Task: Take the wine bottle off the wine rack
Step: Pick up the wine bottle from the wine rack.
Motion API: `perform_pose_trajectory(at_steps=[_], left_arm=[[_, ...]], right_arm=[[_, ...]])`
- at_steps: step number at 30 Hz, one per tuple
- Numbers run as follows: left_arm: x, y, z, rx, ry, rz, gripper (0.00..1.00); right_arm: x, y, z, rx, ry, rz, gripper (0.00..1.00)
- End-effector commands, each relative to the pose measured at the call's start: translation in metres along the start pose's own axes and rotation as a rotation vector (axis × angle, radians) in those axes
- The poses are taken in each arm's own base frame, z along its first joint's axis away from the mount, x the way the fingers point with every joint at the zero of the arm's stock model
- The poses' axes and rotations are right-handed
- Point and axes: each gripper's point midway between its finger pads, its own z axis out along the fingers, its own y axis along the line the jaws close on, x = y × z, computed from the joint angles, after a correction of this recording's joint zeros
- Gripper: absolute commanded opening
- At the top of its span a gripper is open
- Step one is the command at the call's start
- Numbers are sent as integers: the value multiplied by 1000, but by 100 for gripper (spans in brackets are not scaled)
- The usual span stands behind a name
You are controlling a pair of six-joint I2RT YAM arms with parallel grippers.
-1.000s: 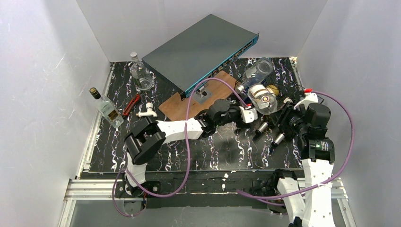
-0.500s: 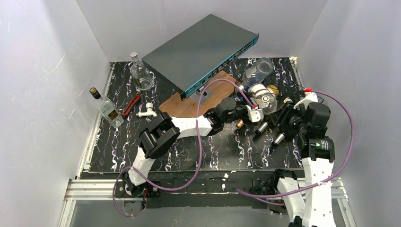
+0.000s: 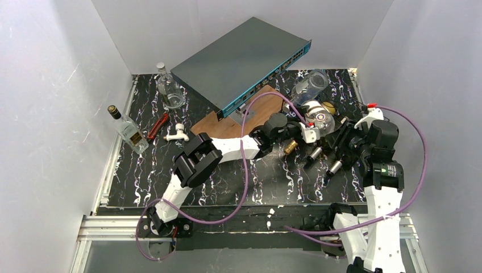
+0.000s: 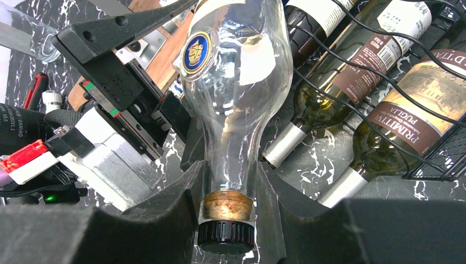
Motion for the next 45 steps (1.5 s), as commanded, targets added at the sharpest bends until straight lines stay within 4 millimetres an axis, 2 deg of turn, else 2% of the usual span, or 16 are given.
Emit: perform_pose_trajectory(at_steps=[1,12,22,27,29,34,45], left_arm=[[-36,35,7,-74,-101,41,97],[-71,51,4,-97,-179,56,95],[-85,55,-4,-131,-196,73,95],[-99,61,-11,-159,-213,92,95],[-102,57,-15,-156,-215,99,95],[-120,66,-20,-184,-240,122,95],[-134,72,-25,-201,-255,140,95]], right_arm=[[-26,57,-11,-277,-50,-62,1],[-32,63,-19,-293,-59,-71,1],[-28,69,-27,-316,-37,-88,1],[-30,76,-35,-341,-29,-103,1],[-32,81,-40,-365,-32,-104,1],[-37,89,-52,-386,-55,-134,1],[-28,94,-61,-417,-31,-160,1]])
